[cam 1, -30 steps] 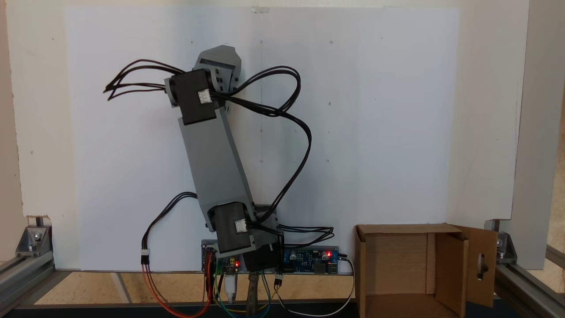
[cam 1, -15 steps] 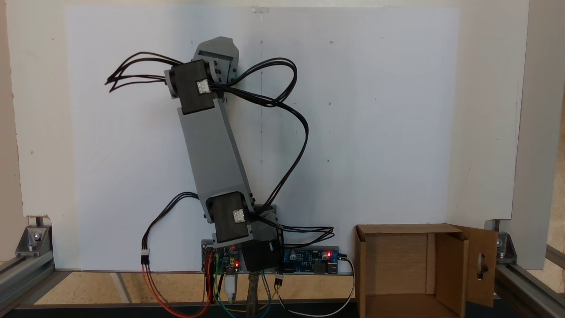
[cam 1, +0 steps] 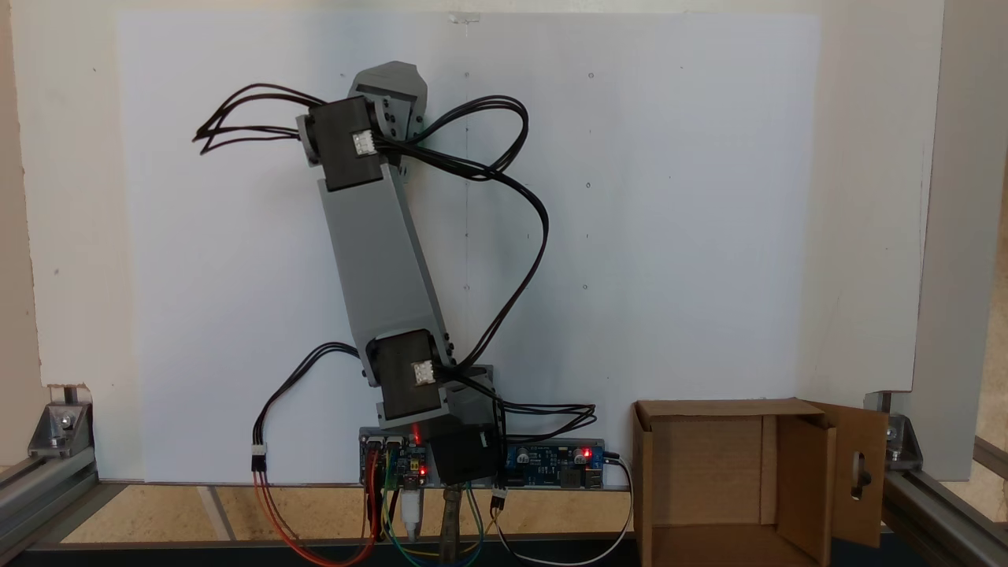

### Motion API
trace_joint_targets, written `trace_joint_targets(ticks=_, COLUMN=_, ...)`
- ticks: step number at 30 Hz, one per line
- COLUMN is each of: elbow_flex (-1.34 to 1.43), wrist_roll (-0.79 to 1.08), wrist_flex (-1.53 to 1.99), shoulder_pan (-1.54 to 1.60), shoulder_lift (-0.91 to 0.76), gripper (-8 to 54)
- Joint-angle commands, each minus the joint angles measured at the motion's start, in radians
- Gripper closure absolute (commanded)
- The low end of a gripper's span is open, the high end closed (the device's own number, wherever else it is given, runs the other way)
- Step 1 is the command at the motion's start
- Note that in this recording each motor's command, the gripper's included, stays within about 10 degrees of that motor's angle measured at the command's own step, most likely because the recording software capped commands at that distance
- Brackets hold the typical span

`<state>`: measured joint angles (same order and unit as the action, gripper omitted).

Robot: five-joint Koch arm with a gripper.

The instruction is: Grasp a green dice and put it in the bin.

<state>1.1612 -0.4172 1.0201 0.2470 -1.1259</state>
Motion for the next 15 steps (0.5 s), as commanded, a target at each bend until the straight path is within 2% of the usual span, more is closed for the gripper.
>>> trace_joint_targets(ticks=1, elbow_flex=-0.057, wrist_roll=-0.057, wrist_flex=0.000, shoulder_pan=0.000, shoulder_lift=-0.002, gripper=1.0)
trace_joint_targets(ticks=15, elbow_flex=0.020, wrist_roll=-0.057, wrist_flex=-0.038, shoulder_pan=0.006, shoulder_lift=0.026, gripper=0.9)
